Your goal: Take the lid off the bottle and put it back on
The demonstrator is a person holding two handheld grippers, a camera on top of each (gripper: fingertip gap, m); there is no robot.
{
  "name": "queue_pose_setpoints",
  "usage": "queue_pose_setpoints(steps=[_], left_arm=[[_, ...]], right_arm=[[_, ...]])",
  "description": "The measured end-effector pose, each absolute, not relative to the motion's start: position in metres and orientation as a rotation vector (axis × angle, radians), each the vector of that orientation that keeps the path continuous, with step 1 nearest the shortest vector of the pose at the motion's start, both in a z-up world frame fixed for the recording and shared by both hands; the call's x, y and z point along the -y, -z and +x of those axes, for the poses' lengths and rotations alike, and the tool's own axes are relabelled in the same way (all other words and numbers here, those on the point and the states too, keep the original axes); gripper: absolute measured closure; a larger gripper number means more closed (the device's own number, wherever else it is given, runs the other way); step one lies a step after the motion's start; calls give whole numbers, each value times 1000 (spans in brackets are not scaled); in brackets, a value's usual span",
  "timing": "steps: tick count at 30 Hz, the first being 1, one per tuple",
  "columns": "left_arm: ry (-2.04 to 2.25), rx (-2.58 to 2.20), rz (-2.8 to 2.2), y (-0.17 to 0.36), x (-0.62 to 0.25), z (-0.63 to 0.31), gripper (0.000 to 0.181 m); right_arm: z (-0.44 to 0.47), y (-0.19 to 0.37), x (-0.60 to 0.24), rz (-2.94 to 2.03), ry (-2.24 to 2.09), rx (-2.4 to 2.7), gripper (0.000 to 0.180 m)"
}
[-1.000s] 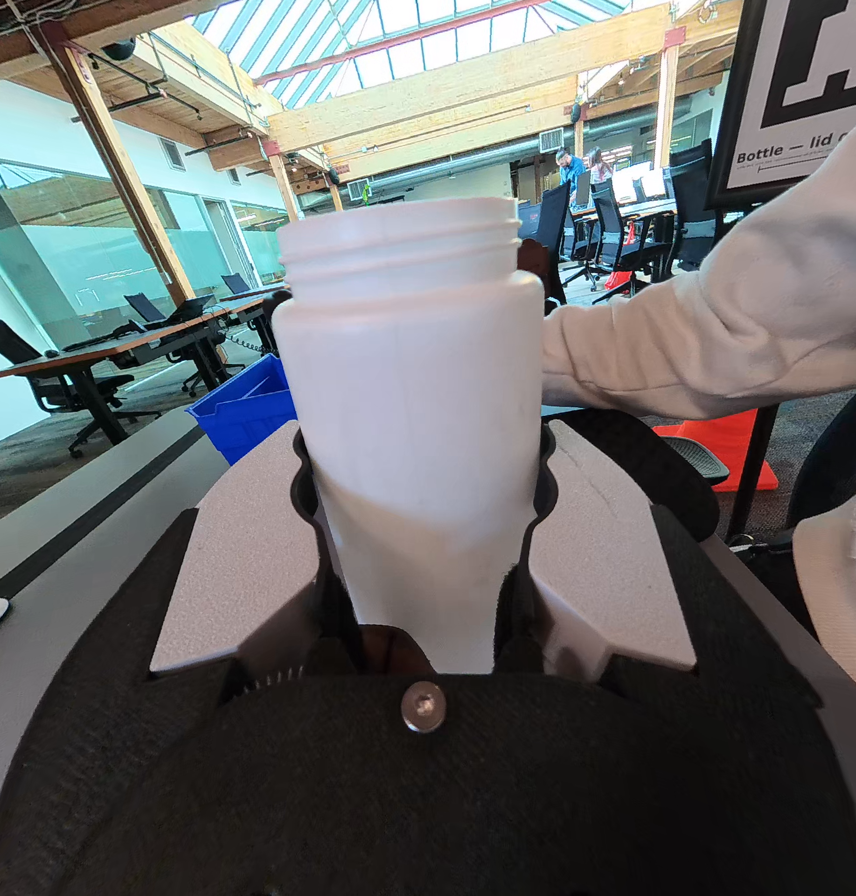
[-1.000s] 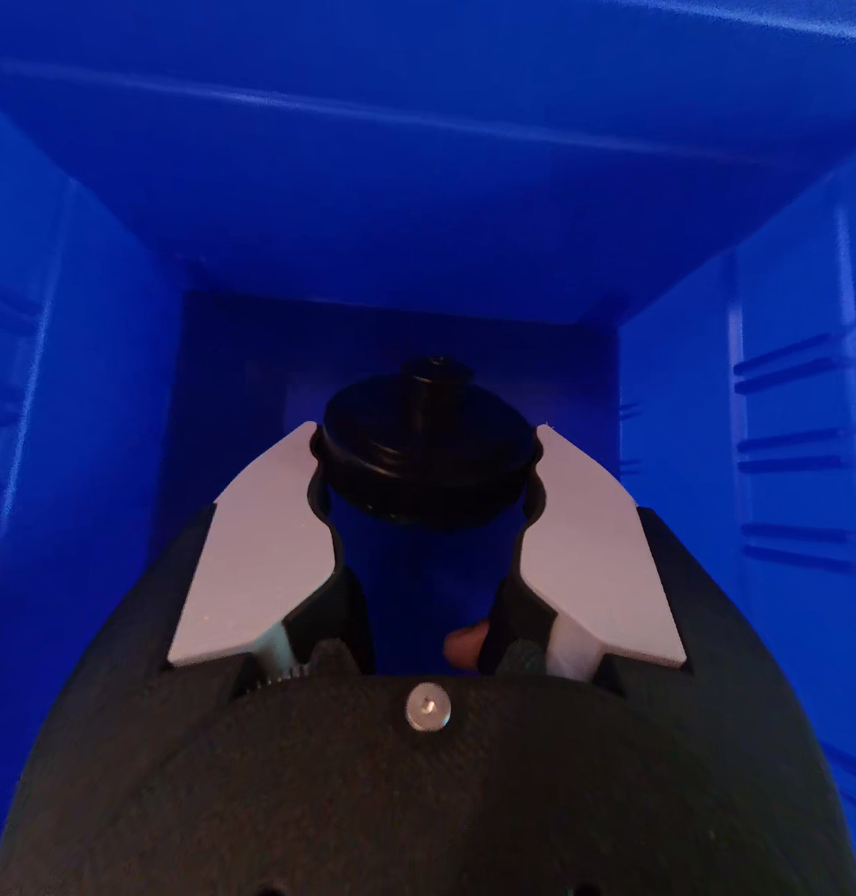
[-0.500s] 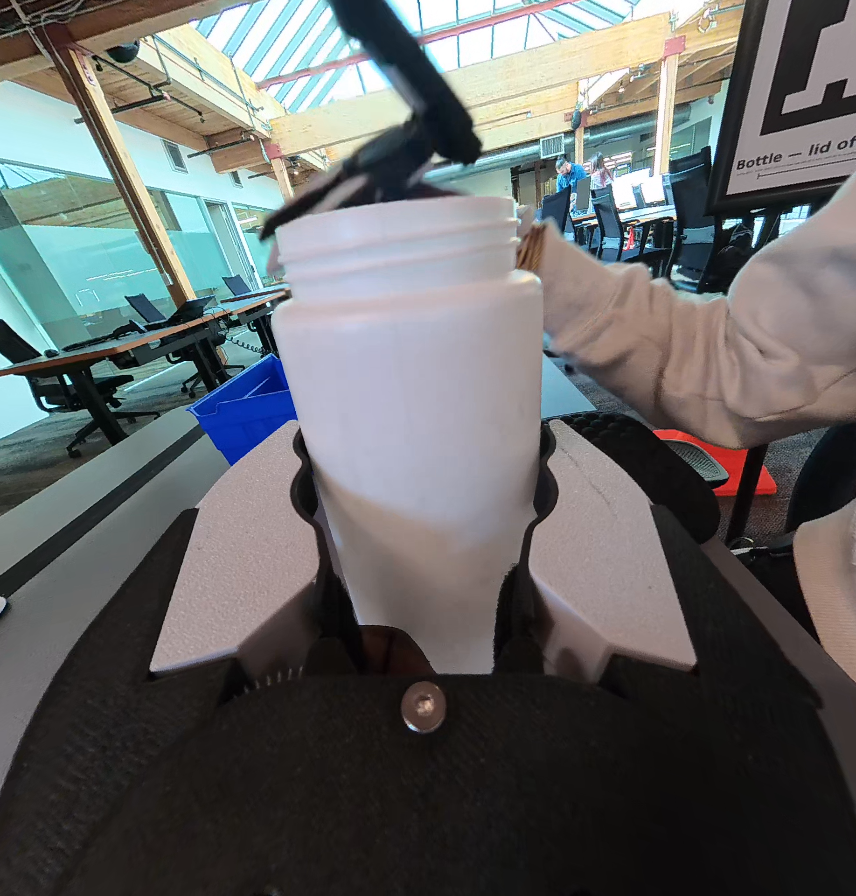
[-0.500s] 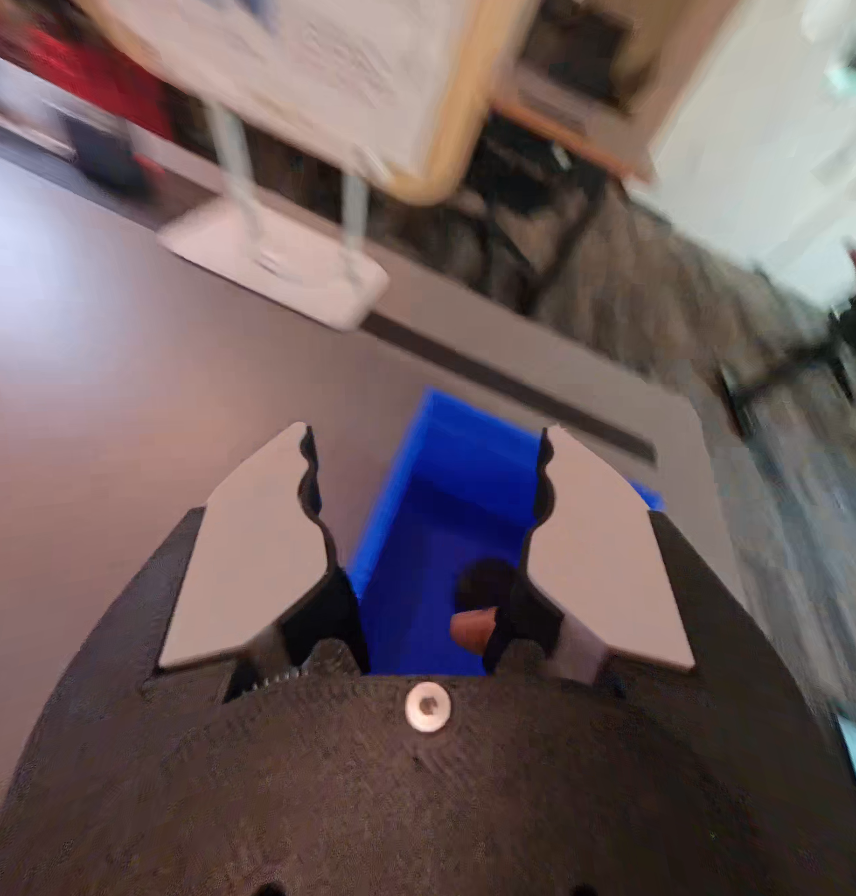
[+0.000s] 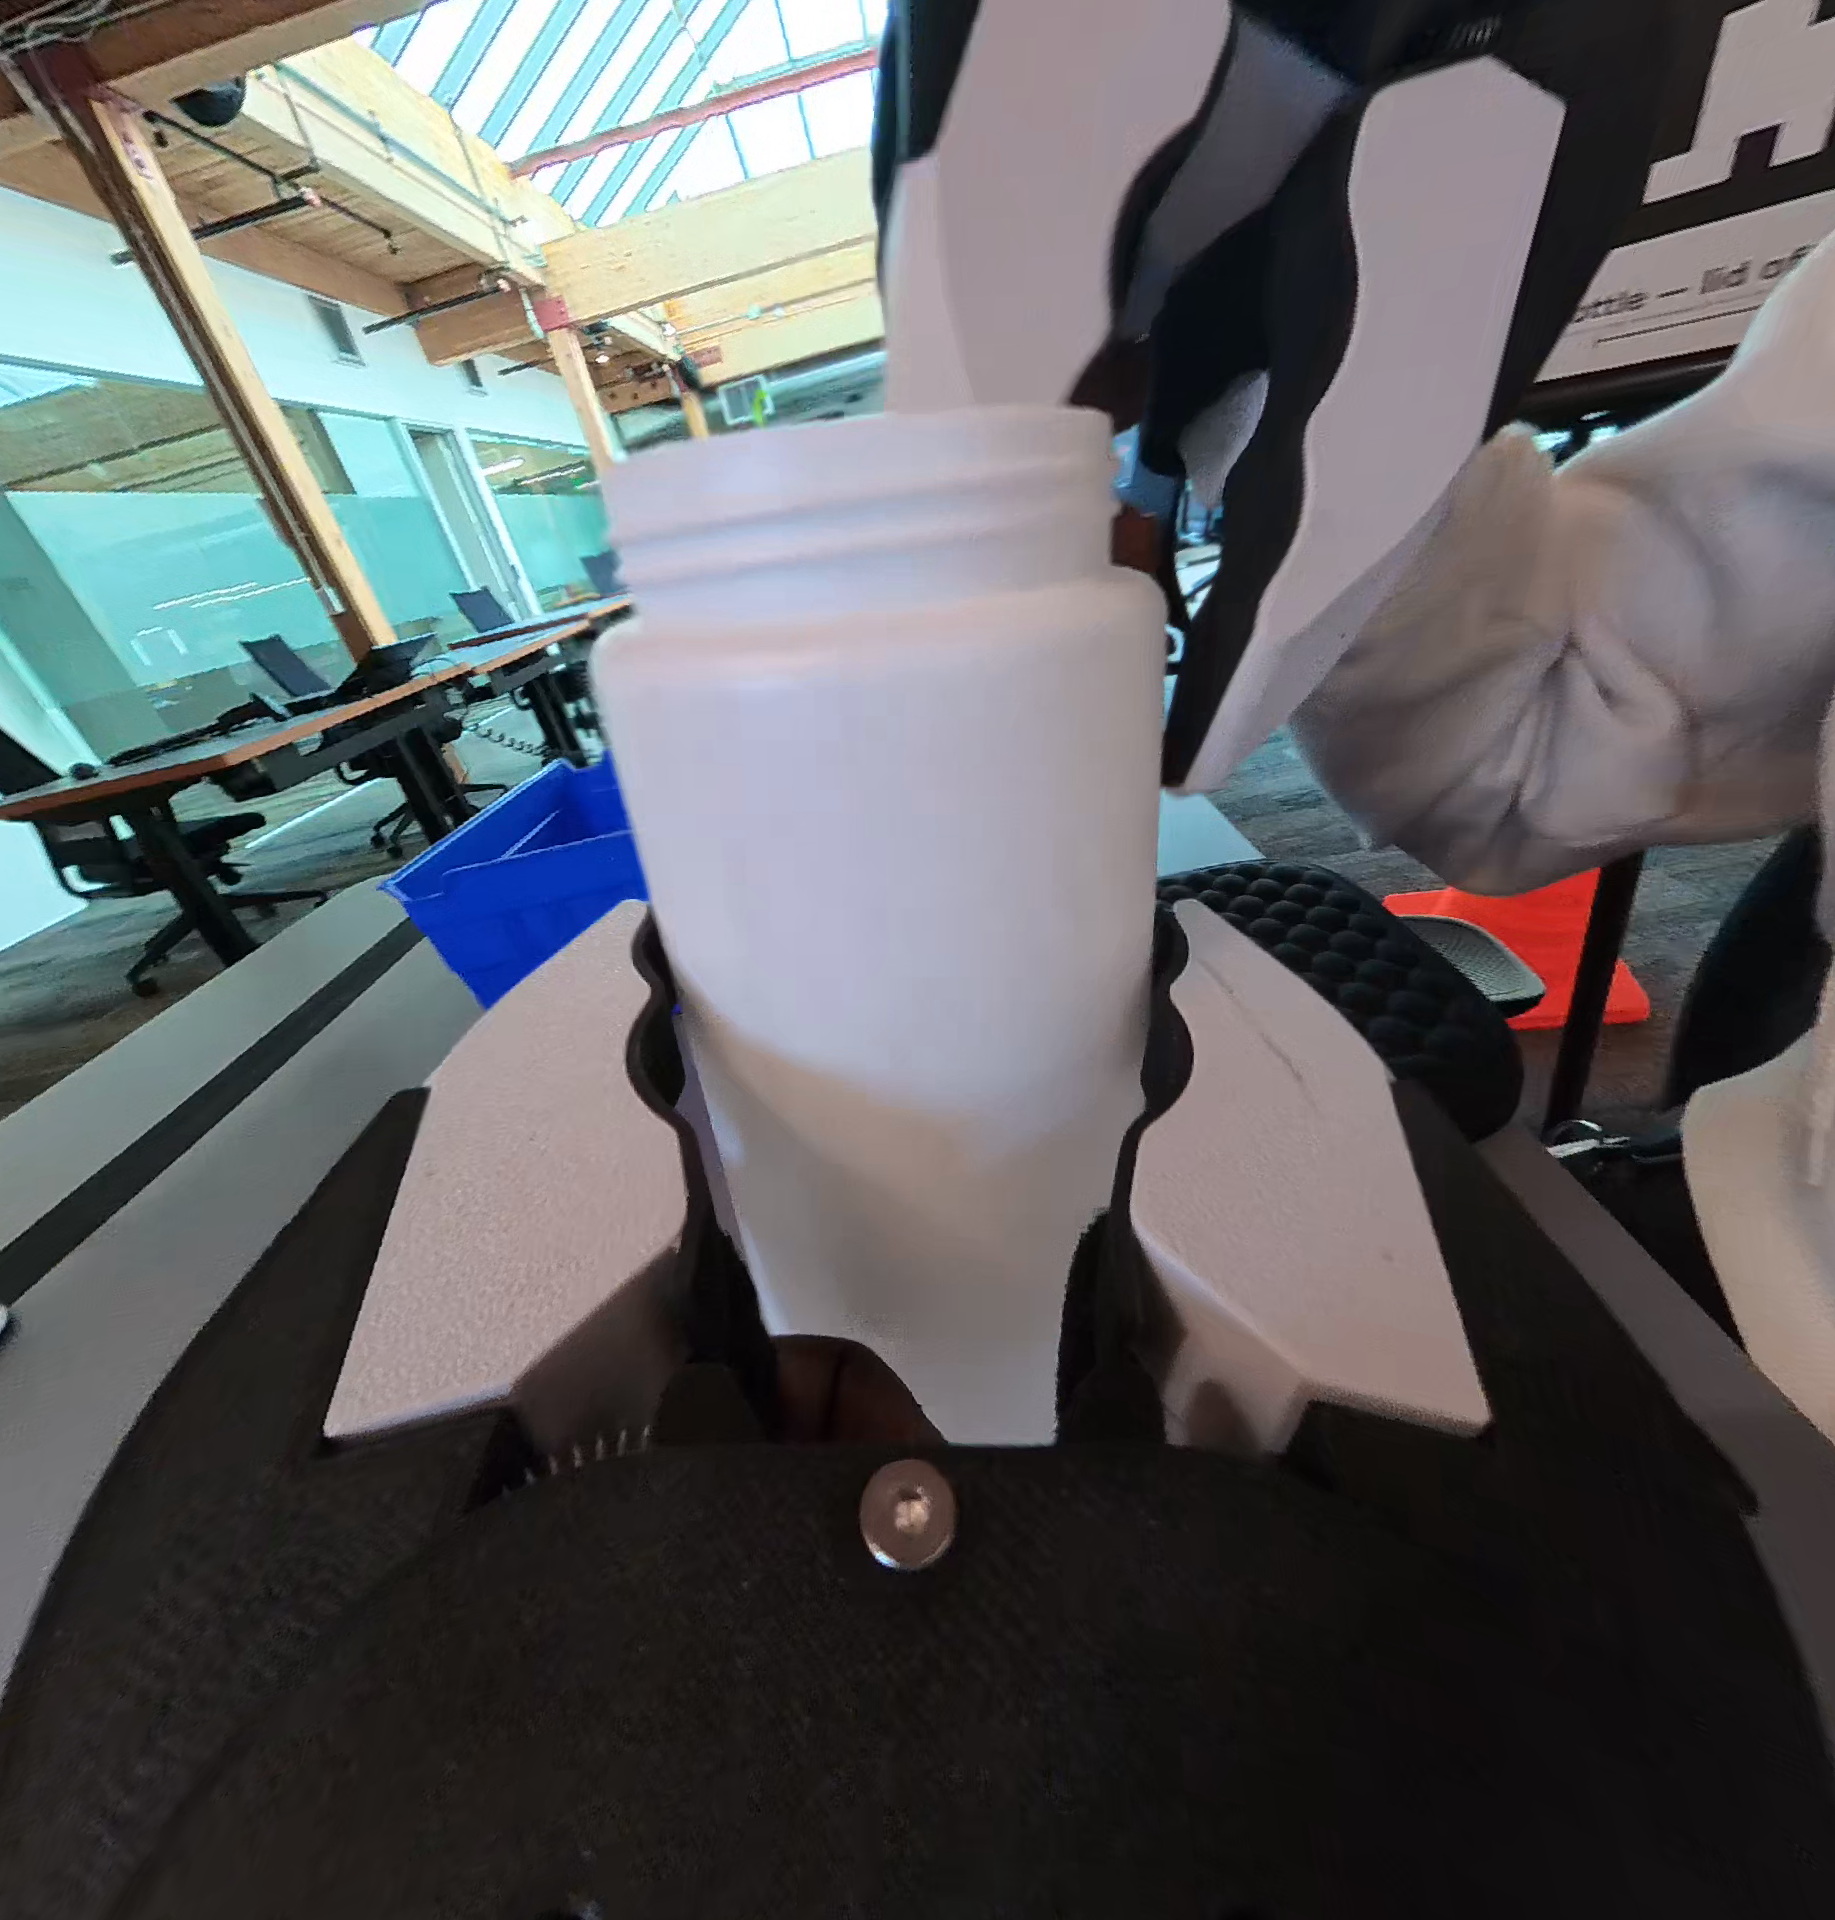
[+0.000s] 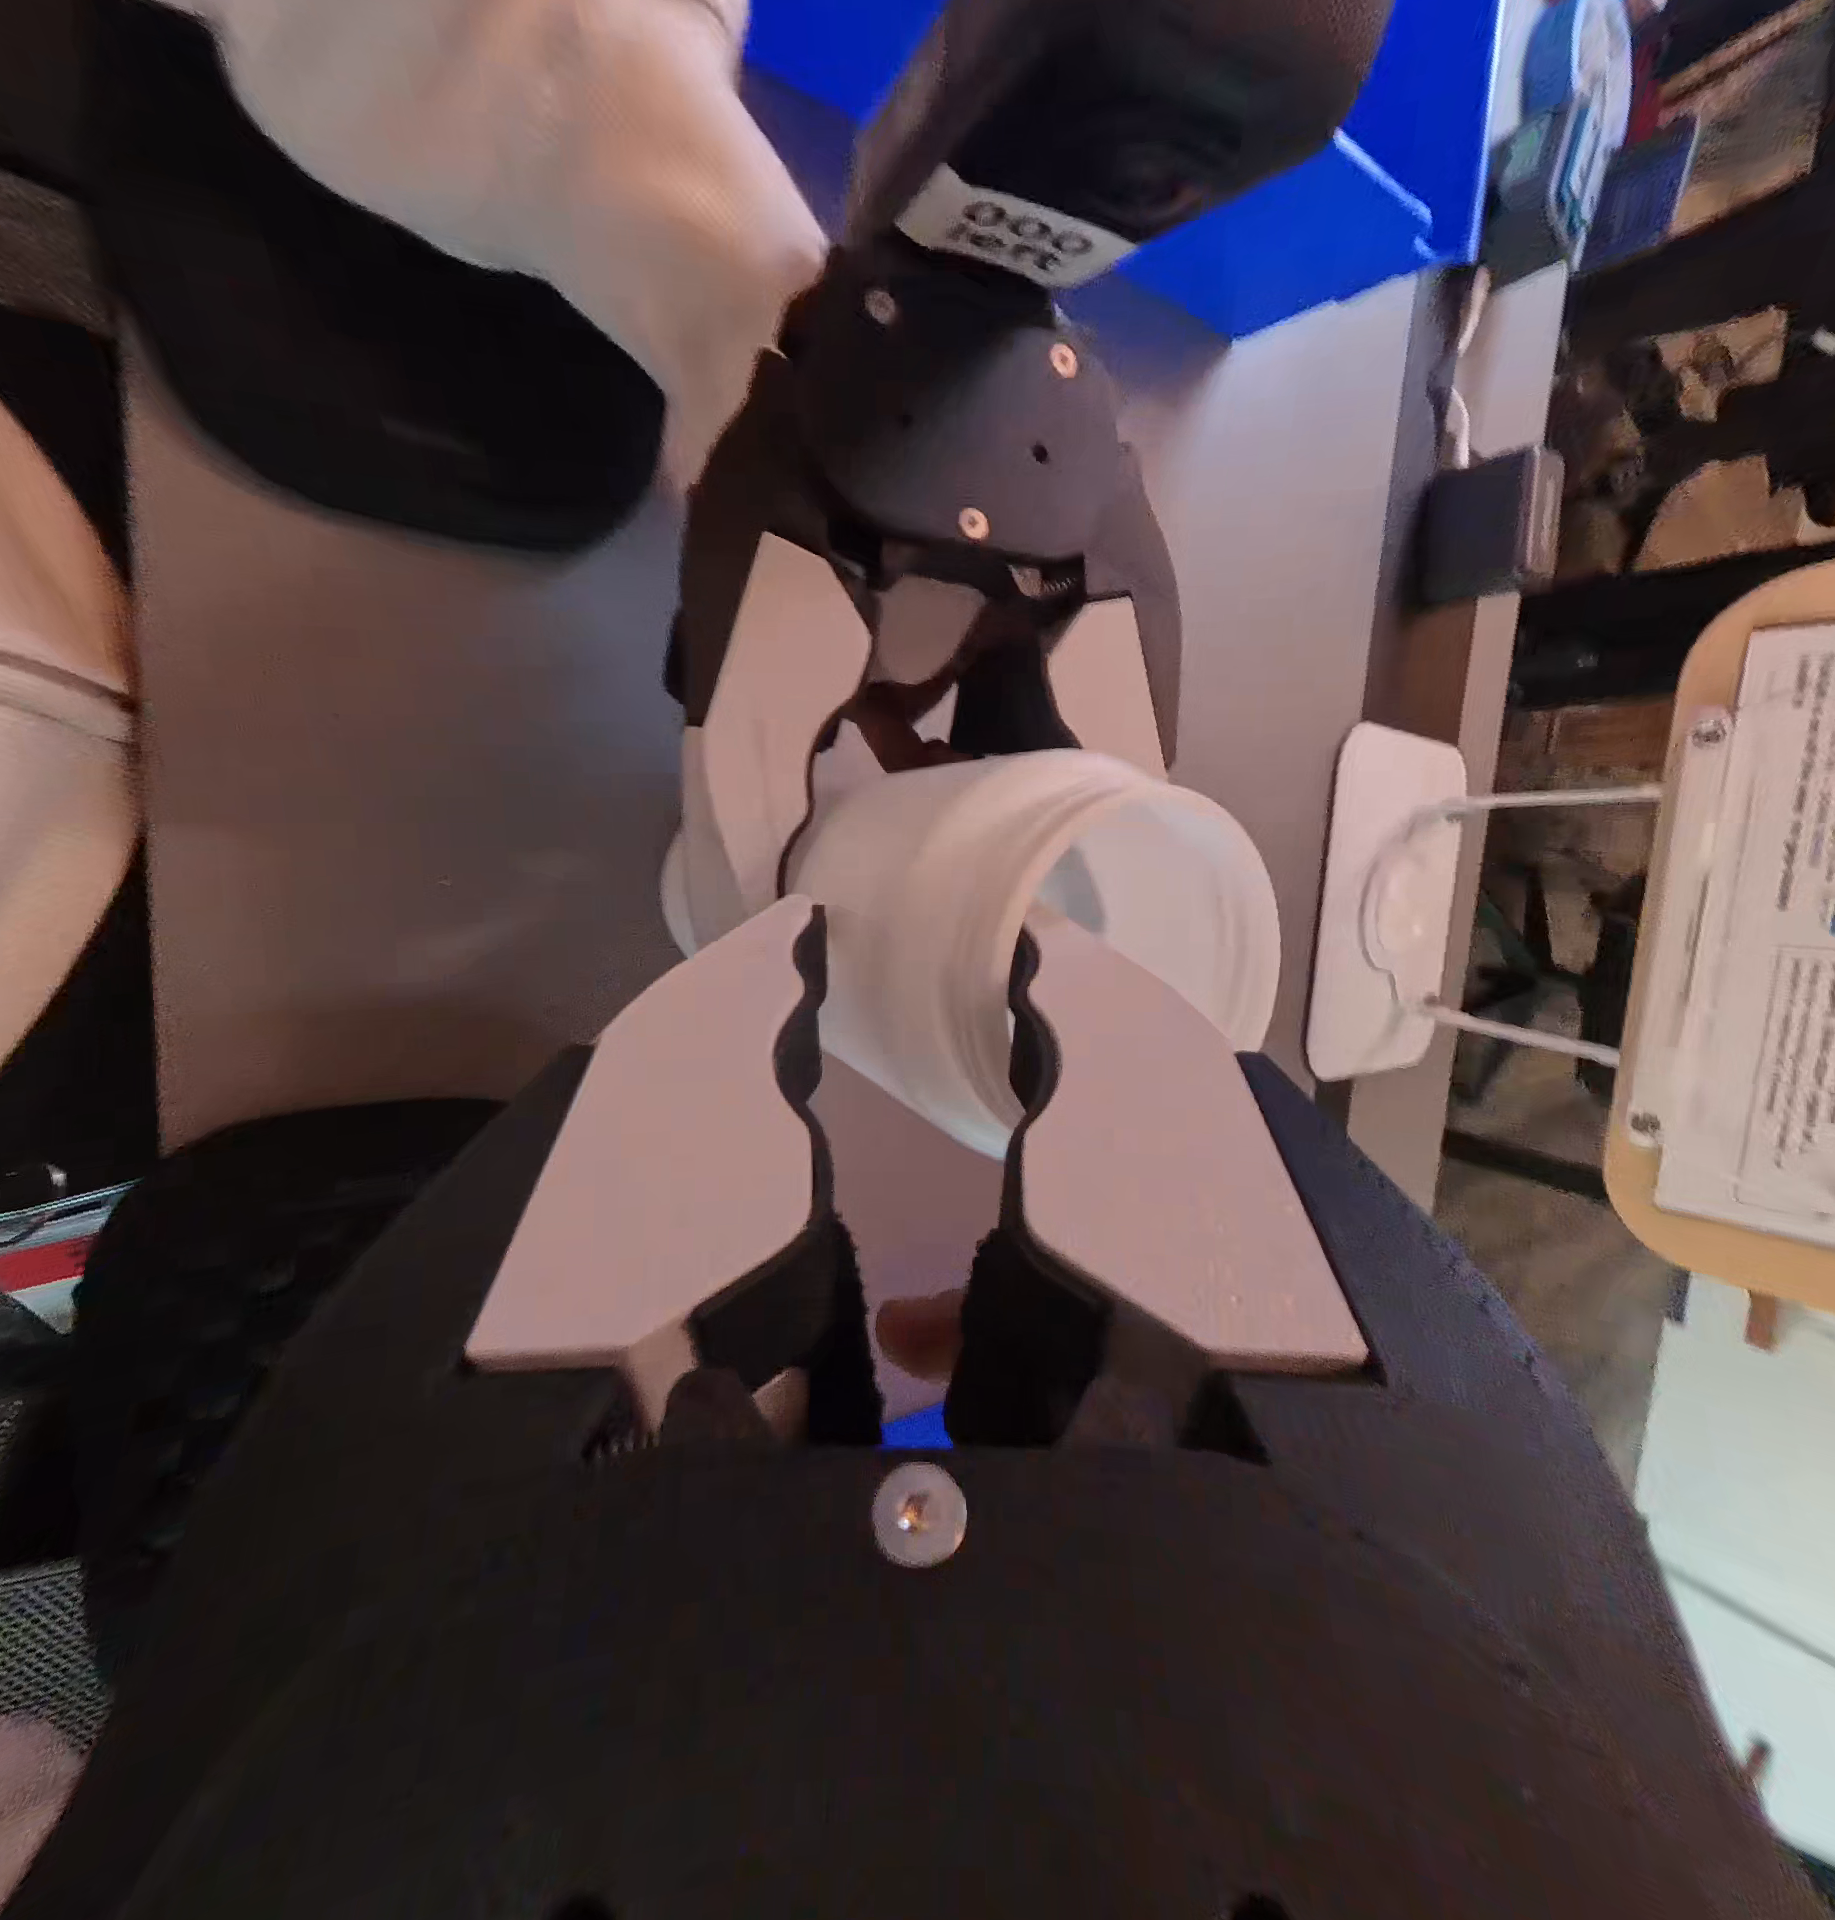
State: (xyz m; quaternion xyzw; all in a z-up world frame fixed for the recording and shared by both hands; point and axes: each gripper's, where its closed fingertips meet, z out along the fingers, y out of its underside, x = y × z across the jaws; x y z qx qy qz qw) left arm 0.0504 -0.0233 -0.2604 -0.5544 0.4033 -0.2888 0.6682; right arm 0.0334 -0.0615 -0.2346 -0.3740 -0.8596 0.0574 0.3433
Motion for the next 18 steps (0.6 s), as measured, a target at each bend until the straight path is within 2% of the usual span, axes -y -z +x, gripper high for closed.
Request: queue_pose_setpoints(steps=[3,6,10,14,18], left_arm=[[703,-875,-1214,252,27,49,93],[756,-736,-1132,228,25,35,89],[689,-479,-1020,200,13,-2,89],[461,-308,-1129,209,-15,-35,94],[347,-326,-1180,220,-24,-38,95]], right_arm=[[42,237,76,-924,-264,2280,165],[50,237,67,-871,-207,2197,169],[67,207,40,-867,-116,1901,171],[106,171,-1,-950,-83,1544,172],[149,174,-44,-1044,-30,1331,172]])
